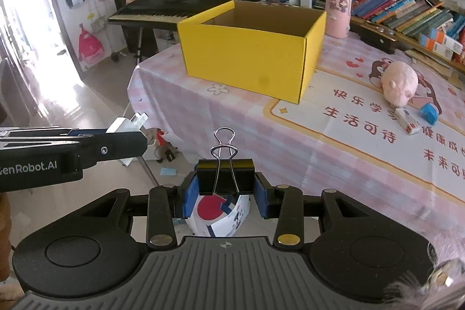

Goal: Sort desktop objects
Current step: 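Lift the binder clip with the right tool while the left tool lifts the plug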

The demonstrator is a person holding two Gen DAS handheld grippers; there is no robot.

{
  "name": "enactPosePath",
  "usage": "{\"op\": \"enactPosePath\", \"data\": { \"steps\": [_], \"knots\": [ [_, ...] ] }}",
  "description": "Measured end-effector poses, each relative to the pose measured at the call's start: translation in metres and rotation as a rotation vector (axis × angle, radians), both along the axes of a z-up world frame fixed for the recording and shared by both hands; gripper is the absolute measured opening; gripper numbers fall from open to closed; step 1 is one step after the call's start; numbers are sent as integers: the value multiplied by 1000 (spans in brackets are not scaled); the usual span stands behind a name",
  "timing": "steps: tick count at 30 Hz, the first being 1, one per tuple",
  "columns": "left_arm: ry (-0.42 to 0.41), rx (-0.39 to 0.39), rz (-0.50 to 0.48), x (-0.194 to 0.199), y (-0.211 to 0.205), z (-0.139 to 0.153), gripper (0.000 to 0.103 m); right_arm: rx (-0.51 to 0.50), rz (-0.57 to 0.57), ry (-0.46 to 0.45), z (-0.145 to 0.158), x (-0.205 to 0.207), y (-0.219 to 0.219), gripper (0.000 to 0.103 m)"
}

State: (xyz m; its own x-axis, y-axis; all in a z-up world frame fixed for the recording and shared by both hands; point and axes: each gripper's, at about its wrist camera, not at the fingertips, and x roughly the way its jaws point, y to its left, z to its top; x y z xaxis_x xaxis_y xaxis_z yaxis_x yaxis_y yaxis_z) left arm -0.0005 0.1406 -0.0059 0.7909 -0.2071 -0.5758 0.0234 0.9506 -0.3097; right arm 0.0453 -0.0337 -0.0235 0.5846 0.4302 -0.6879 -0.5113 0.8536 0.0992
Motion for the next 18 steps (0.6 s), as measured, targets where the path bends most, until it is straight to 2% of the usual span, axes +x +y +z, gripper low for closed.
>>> {"op": "enactPosePath", "data": {
  "steps": [18],
  "knots": [
    [-2, -15, 11, 4, 12, -2, 25, -21, 24, 1, 1, 7, 14, 37]
  ]
}}
